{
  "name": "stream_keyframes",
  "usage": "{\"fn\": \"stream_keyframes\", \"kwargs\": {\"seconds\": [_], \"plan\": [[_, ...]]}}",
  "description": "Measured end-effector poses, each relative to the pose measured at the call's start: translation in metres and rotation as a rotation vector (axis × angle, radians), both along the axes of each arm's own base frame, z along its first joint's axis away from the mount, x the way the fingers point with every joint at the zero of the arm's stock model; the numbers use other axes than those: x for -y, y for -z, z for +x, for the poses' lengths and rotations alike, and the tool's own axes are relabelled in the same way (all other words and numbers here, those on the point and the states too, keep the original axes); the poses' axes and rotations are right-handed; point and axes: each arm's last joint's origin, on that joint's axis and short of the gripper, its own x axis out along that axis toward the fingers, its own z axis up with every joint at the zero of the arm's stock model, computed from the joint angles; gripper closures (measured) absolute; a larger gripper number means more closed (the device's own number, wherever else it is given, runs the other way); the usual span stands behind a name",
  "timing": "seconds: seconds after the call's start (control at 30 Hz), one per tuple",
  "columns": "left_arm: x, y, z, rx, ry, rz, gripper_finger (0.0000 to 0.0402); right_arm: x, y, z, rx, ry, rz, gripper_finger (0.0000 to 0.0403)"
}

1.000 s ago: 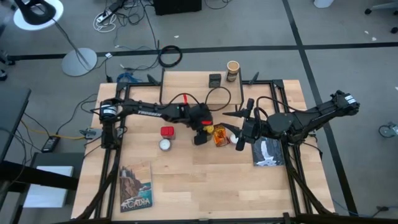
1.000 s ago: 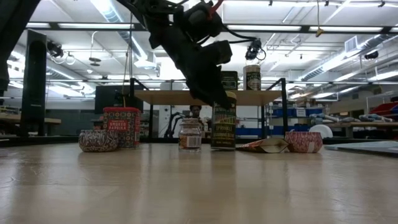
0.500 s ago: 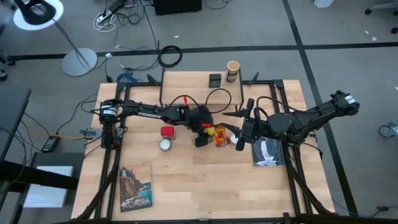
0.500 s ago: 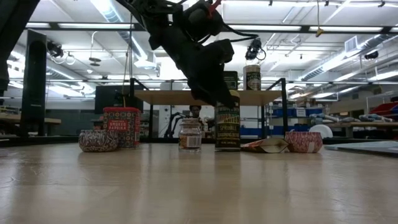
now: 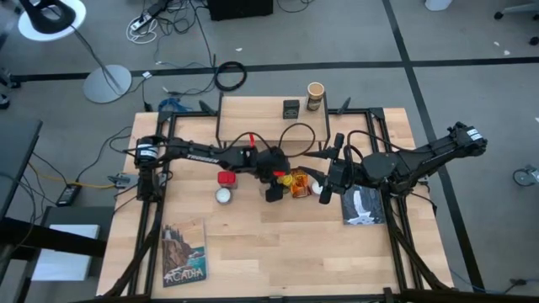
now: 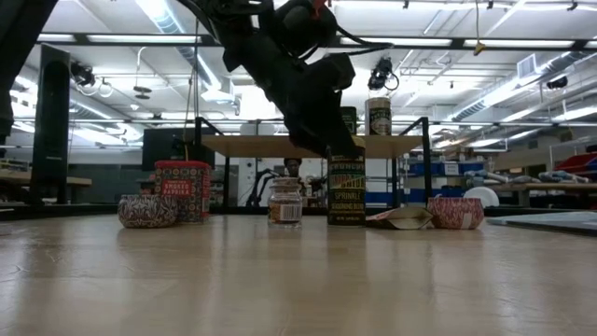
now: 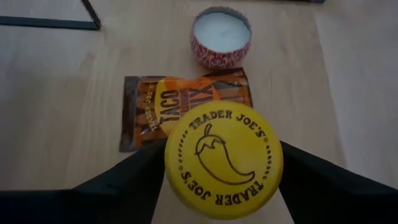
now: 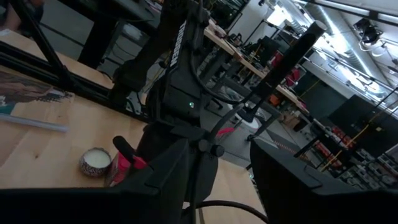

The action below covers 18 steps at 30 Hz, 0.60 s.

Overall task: Shelf spices
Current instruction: Remove the yellow seasoning bottle from the shelf

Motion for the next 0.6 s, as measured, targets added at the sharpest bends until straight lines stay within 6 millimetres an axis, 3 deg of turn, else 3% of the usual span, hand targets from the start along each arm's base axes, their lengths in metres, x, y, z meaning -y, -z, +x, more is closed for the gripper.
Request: {"fn": "stream_keyframes", "kwargs": {"seconds": [0.13,0.43,0.53,0.6], "plan": [[0.002,-0.008,-0.003,0.007,-0.011,0.021,0.0102,0.000,0.000,0.000,-0.001,0.001,0.000,0.0230],[0.012,-0.050,-0.016,0.108,-0.051,0.098,0.0105,0.000,0.000,0.000,0.000,0.002,0.000,0.0230],[0.013,-0.061,-0.020,0.137,-0.094,0.147,0.0135,0.000,0.000,0.000,0.001,0.003,0.000,0.0230],[0.013,-0.064,-0.021,0.149,-0.108,0.170,0.0183,0.000,0.000,0.000,0.001,0.003,0.000,0.0230]]}}
